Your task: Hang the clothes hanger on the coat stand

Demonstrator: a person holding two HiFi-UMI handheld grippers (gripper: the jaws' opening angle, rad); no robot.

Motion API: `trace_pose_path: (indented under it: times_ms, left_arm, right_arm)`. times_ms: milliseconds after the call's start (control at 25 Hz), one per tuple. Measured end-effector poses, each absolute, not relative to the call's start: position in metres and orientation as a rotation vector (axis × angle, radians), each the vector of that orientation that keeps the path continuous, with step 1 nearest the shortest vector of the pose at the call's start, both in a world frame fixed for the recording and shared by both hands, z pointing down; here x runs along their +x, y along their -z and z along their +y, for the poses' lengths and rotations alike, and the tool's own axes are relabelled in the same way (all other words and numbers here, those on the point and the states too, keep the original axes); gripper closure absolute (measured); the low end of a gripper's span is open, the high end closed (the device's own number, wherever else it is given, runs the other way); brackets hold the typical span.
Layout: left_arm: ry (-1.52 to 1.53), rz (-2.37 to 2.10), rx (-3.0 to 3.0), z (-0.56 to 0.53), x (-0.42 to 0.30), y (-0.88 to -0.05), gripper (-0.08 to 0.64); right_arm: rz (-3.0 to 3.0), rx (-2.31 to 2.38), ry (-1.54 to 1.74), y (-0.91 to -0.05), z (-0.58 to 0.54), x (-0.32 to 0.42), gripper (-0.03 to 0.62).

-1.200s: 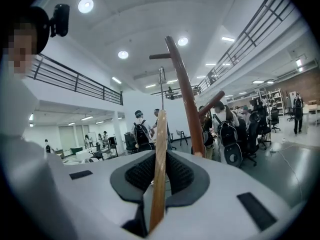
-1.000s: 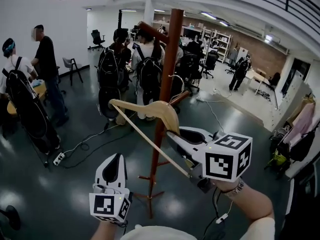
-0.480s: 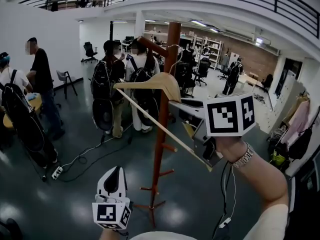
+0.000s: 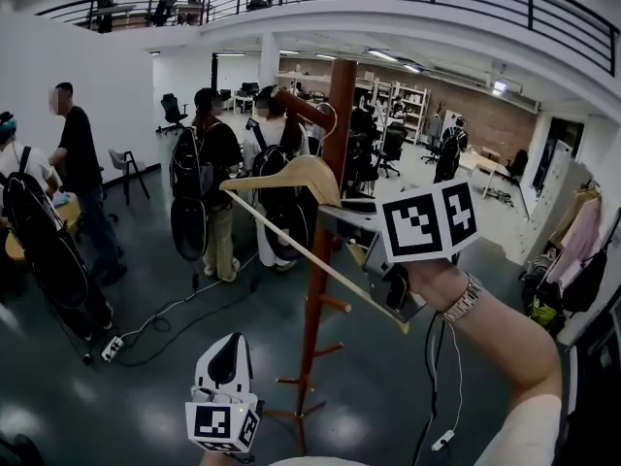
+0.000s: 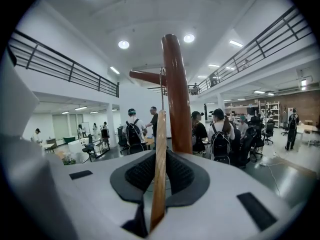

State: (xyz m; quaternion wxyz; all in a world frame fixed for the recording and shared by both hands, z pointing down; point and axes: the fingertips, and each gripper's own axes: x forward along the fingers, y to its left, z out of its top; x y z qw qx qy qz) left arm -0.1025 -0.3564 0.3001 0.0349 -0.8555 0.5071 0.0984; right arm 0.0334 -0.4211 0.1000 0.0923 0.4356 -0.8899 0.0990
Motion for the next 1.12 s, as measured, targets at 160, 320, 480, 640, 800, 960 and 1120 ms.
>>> trace_pose_path:
  times_ms: [160,320,480,640,800,960,1120]
  left_arm:
    - [-0.305,1.536,-2.647,-0.355,-0.104,-0.302,0.548]
    - [-0.295,1.519,-2.64,-0.356,-0.1,-0.305,0.548]
    - [-0.271,1.511,-2.653,-0.356,-0.093,-0.313,0.548]
    - [-0.251,1.464,-2.654,-0.35,-0.093,-0.317,0.548]
    - [-0.262,1.428,-2.65,-0.348,-0.09,-0.314,0.548]
    - [-0.254,1.424,-2.657,-0.347,-0.084,-0.314,0.548]
    - [-0.244,1.433,-2.658,-0.348,-0.089,-0.316,0.548]
  right_arm:
    - [-2.621,1.311,-0.295,-0.105,-0.422,0.034,0.523]
    - [-2.606,1.323,-0.3,-0.111,-0.423,0.039,0.523]
    - [-2.614,1.331,-0.287,-0.113,-0.424,0.043,0.523]
    - [-2.618,1.348,-0.275,-0.116,-0.424,0.041,0.523]
    - [-2.633,1.338,-0.245,-0.113,-0.425,0.042,0.523]
    - [-2.656,1.356,-0.212,-0.104,-0.422,0.05,0.523]
    - [-2.68,1.342,-0.181,-0.103,-0.42,0.044,0.523]
